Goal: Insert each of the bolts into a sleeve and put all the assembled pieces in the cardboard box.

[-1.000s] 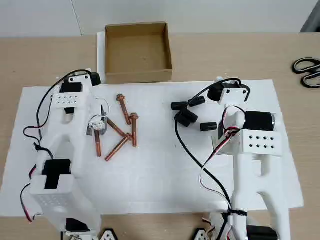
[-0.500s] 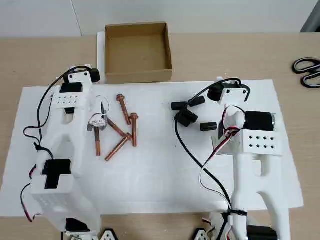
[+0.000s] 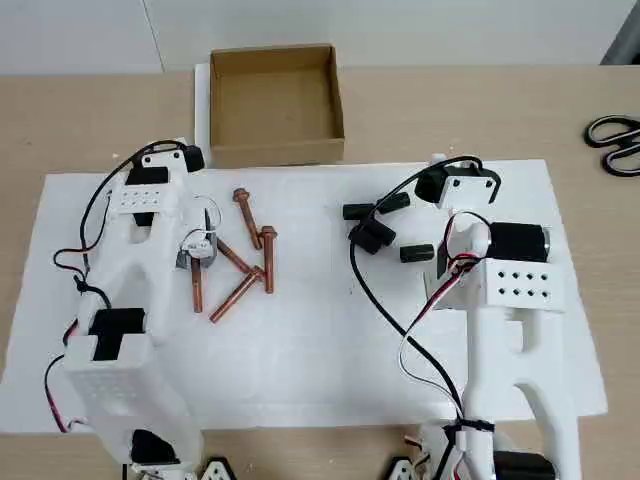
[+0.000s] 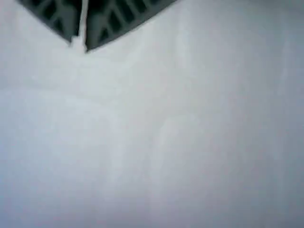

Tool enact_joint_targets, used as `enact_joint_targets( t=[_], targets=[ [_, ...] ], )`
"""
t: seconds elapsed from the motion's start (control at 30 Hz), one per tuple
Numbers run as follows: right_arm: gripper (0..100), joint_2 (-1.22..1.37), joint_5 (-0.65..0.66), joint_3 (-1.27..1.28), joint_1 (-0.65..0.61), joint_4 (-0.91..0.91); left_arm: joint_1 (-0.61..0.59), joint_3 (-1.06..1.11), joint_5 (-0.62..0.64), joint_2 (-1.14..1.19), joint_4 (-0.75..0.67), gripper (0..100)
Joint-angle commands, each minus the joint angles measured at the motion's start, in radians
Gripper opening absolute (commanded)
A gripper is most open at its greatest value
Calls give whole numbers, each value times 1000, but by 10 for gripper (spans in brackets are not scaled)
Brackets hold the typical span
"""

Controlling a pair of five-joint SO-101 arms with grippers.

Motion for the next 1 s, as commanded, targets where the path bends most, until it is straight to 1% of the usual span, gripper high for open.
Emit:
enact_joint_targets(
  t=[0.0,0.07,0.23,0.3,0.5,0.6,0.7,0.83,0.97],
  targets=[
    [5,2,5,-40,7,2,0,-30,-2,-2,-14,36],
    [4,2,5,-40,7,-1,2,-30,-2,-2,-12,6],
    [4,2,5,-40,7,-4,2,-31,-2,-11,37,5],
    [4,2,5,-40,7,-4,2,-65,-2,-11,83,5],
    [4,-8,12,-68,2,15,0,-297,-5,-18,282,6],
    [6,-8,28,-120,2,44,-3,-407,-6,-60,342,6],
    [7,-8,107,-183,2,65,2,-458,-8,-123,356,6],
    [8,2,235,-216,-1,56,-2,-458,-11,-190,367,6],
    [33,31,417,-213,-22,54,-5,-450,-115,-212,385,6]
  ],
)
